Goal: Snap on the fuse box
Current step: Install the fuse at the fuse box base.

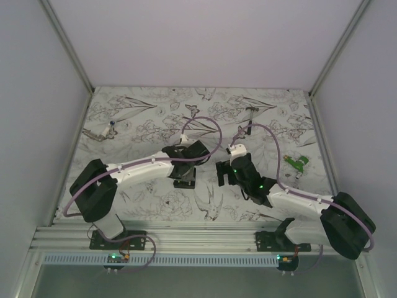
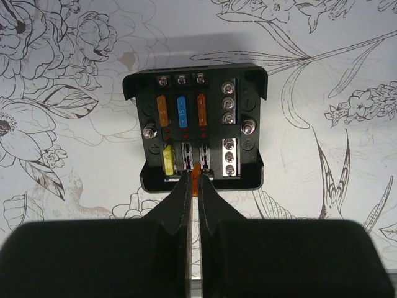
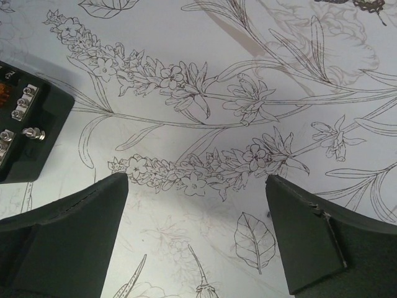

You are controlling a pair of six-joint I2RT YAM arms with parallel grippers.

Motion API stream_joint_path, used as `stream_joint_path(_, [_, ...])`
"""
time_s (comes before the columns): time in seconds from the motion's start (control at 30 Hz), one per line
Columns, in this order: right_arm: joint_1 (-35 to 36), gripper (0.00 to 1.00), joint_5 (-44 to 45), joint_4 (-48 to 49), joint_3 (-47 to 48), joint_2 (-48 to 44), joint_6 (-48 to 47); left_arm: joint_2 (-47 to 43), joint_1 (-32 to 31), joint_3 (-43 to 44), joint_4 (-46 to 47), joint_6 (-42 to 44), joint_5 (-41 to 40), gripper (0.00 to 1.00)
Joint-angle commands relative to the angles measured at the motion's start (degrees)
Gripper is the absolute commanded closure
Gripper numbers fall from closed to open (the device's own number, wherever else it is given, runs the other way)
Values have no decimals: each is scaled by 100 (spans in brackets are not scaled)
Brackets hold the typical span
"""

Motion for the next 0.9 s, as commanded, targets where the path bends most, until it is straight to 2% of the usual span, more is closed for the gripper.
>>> stream_joint_path(0.0, [-36, 1, 294, 218, 41, 65, -127, 185, -28, 139, -246, -82, -205, 100])
stream_joint_path(0.87, [-80, 1, 337, 236, 28, 115, -183, 453, 170, 128, -299, -140, -146, 100])
